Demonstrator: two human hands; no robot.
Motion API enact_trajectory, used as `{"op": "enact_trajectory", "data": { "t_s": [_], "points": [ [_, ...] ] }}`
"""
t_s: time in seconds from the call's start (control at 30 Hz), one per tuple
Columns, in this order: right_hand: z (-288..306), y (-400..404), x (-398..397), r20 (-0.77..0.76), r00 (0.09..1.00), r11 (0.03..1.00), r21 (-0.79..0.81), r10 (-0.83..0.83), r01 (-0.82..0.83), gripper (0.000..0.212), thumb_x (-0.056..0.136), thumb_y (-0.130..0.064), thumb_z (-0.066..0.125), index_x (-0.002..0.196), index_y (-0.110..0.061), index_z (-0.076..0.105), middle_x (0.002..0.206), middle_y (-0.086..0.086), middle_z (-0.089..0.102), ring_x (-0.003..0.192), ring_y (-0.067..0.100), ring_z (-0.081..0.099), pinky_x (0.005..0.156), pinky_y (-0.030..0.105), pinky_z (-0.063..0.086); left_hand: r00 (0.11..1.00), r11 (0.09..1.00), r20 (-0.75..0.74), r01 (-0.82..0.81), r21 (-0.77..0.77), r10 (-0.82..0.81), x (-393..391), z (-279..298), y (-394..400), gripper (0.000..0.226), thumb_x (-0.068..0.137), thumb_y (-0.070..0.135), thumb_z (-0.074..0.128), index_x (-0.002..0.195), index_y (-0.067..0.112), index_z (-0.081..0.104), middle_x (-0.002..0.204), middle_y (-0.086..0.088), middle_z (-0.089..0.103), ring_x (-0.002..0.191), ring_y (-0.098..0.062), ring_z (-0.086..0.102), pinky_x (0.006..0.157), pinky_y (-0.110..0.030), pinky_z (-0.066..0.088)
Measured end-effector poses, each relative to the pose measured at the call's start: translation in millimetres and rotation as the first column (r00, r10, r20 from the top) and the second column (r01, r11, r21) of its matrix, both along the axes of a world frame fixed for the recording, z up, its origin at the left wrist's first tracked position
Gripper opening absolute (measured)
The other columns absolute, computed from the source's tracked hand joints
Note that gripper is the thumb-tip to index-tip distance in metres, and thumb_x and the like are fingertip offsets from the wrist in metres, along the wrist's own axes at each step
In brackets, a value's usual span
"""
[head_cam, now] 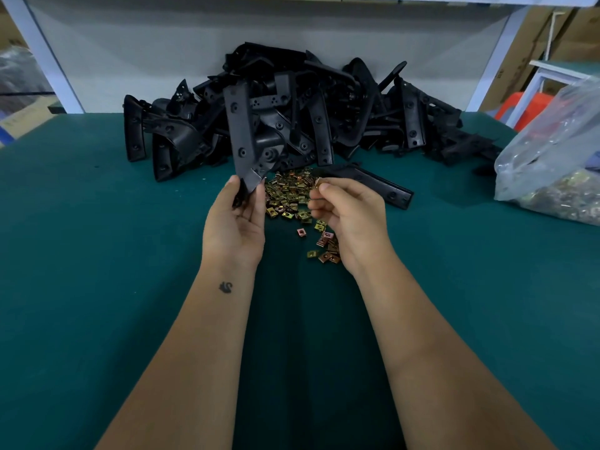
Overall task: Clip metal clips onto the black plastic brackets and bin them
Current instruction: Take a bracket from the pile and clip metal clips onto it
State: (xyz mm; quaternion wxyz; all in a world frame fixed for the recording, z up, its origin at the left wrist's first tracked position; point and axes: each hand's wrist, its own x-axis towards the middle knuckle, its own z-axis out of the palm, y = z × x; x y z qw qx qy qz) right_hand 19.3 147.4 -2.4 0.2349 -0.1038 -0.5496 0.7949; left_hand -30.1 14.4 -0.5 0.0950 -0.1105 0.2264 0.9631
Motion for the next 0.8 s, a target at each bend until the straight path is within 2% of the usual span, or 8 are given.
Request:
{"op": "enact_trajectory", "data": {
  "t_s": [0.17, 0.27, 0.37, 0.47, 0.6, 0.7, 0.8],
  "points": [
    [2.4, -0.7, 0.2, -0.062, 0.995, 0.983, -0.163, 0.079, -0.088, 0.014, 0.09, 0.006, 0.06, 0.084, -0.003, 0.069, 0.075, 0.01, 0.072, 0.066, 0.017, 0.069, 0.062, 0.023, 0.055, 0.999, 0.998, 0.035, 0.011, 0.058, -0.013, 3.7, 2.2, 5.1, 0.023, 0.097, 0.023, 0.062, 0.087, 0.002, 0.065, 0.077, -0.01, 0.075, 0.071, -0.017, 0.075, 0.064, -0.025, 0.06],
    [2.1, -0.3, 0.3, -0.086, 0.988, 0.965, -0.218, 0.13, -0.146, 0.014, 0.09, 0.006, 0.059, 0.083, -0.003, 0.067, 0.078, 0.011, 0.073, 0.07, 0.016, 0.07, 0.065, 0.023, 0.056, 0.998, 0.994, 0.061, 0.019, 0.105, -0.025, 4.5, 3.5, 8.1, 0.017, 0.095, 0.014, 0.063, 0.089, 0.0, 0.07, 0.078, -0.01, 0.075, 0.071, -0.018, 0.075, 0.063, -0.028, 0.061],
    [2.1, -0.2, 0.8, -0.091, 0.983, 0.96, -0.216, 0.161, -0.177, 0.013, 0.089, 0.007, 0.059, 0.084, -0.003, 0.066, 0.076, 0.009, 0.073, 0.069, 0.015, 0.07, 0.064, 0.022, 0.055, 0.999, 0.983, 0.049, 0.008, 0.184, -0.017, 6.2, 4.7, 7.6, 0.013, 0.091, 0.001, 0.065, 0.102, -0.002, 0.07, 0.085, -0.011, 0.076, 0.076, -0.021, 0.075, 0.063, -0.032, 0.061],
    [2.0, -0.2, 1.1, -0.097, 0.982, 0.966, -0.187, 0.16, -0.176, 0.017, 0.088, 0.01, 0.059, 0.088, -0.005, 0.064, 0.074, 0.007, 0.072, 0.066, 0.014, 0.069, 0.062, 0.022, 0.055, 1.0, 0.968, 0.029, -0.005, 0.251, -0.003, 8.2, 5.0, 7.1, 0.017, 0.087, -0.006, 0.066, 0.102, 0.001, 0.067, 0.083, -0.01, 0.075, 0.075, -0.022, 0.075, 0.06, -0.036, 0.061],
    [3.3, -1.4, 2.0, -0.077, 0.98, 0.972, -0.136, 0.182, -0.191, 0.019, 0.089, 0.009, 0.058, 0.087, -0.007, 0.067, 0.075, 0.007, 0.072, 0.064, 0.012, 0.067, 0.06, 0.02, 0.054, 0.999, 0.975, 0.011, 0.045, 0.218, -0.048, 6.2, 2.1, 8.1, 0.015, 0.085, -0.005, 0.067, 0.098, 0.002, 0.064, 0.107, -0.011, 0.07, 0.1, -0.022, 0.071, 0.065, -0.037, 0.062],
    [3.0, -3.3, 0.4, 0.007, 0.992, 0.984, -0.122, 0.129, -0.127, 0.019, 0.095, 0.005, 0.053, 0.089, -0.007, 0.066, 0.068, 0.003, 0.066, 0.052, 0.008, 0.053, 0.047, 0.017, 0.04, 0.995, 0.984, -0.009, 0.095, 0.15, -0.095, 6.7, 2.0, 9.2, 0.013, 0.084, -0.002, 0.068, 0.096, 0.002, 0.064, 0.095, -0.012, 0.074, 0.083, -0.021, 0.074, 0.066, -0.034, 0.062],
    [4.5, -0.2, -0.4, 0.022, 0.998, 0.981, -0.186, 0.065, -0.06, 0.023, 0.099, -0.001, 0.045, 0.091, -0.008, 0.066, 0.066, 0.001, 0.058, 0.048, 0.008, 0.04, 0.045, 0.018, 0.028, 0.995, 0.979, -0.016, 0.102, 0.178, -0.101, 6.8, 3.8, 8.9, 0.013, 0.079, -0.001, 0.069, 0.092, 0.0, 0.066, 0.089, -0.011, 0.074, 0.073, -0.019, 0.074, 0.061, -0.03, 0.061]
  ]
}}
